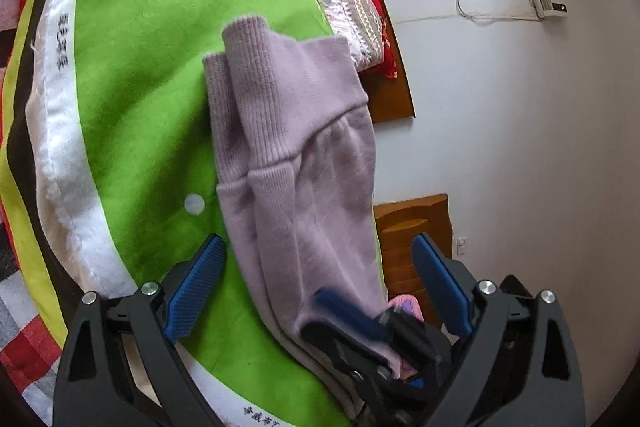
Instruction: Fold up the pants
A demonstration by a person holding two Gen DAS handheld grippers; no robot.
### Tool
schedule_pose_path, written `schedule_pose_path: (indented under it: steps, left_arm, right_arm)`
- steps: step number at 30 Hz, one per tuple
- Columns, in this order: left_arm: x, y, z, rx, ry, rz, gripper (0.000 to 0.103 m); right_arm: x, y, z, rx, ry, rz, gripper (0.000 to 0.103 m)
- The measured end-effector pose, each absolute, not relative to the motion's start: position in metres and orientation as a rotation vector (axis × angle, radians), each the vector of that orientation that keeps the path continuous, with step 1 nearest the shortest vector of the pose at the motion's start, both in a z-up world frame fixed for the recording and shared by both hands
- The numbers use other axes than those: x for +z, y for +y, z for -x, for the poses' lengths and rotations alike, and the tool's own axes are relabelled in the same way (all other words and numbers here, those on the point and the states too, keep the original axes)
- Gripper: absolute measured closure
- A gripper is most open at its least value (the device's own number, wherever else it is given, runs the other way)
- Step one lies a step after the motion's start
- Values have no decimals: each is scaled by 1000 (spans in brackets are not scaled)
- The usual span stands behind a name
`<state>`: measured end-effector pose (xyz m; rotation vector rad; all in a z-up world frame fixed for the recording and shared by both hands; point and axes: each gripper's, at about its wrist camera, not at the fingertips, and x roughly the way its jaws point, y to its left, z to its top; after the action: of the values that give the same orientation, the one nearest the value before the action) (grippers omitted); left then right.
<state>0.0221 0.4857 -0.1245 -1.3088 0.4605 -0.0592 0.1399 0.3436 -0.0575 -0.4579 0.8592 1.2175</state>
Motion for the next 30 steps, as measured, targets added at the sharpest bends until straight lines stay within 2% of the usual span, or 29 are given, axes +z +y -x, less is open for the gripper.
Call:
schedule_pose_path:
  steps: [1, 3, 4, 5, 6, 10, 12, 13, 14, 19, 22, 30]
  left_arm:
    - [-124, 484, -23, -67, 462, 1305, 10]
    - [-124, 483, -24, -75, 461, 1296, 12]
    - [-124, 484, -25, -73, 462, 1291, 21]
    - [-124, 485, -25, -65, 466, 1283, 36]
    - [-125, 487, -26, -54, 468, 1278, 41]
    - [-131, 503, -28, -55, 417, 1327, 43]
    - [-132, 508, -31, -63, 410, 1337, 48]
    - [-133, 510, -32, -60, 411, 1337, 63]
    - [-135, 512, -33, -48, 419, 1335, 88]
    - [-139, 518, -29, -47, 388, 1336, 91]
    - [-122, 517, -30, -32, 378, 1280, 91]
    - [-95, 509, -37, 57, 453, 1169, 91]
  right_arm:
    - [-52, 334, -142, 1222, 851, 415, 4]
    - [-45, 319, -146, 1232, 852, 372, 4]
    - [-43, 310, -147, 1218, 851, 364, 4]
    - [-42, 301, -150, 1197, 845, 364, 4]
    - [-42, 294, -152, 1181, 845, 367, 4]
    - [-48, 265, -170, 1130, 928, 351, 4]
    - [-49, 252, -172, 1119, 952, 347, 5]
    - [-47, 241, -171, 1107, 940, 346, 5]
    - [-46, 235, -173, 1086, 942, 341, 5]
    - [-77, 217, -182, 858, 990, 469, 6]
    - [-85, 208, -176, 876, 918, 422, 4]
    - [-73, 199, -163, 911, 930, 390, 5]
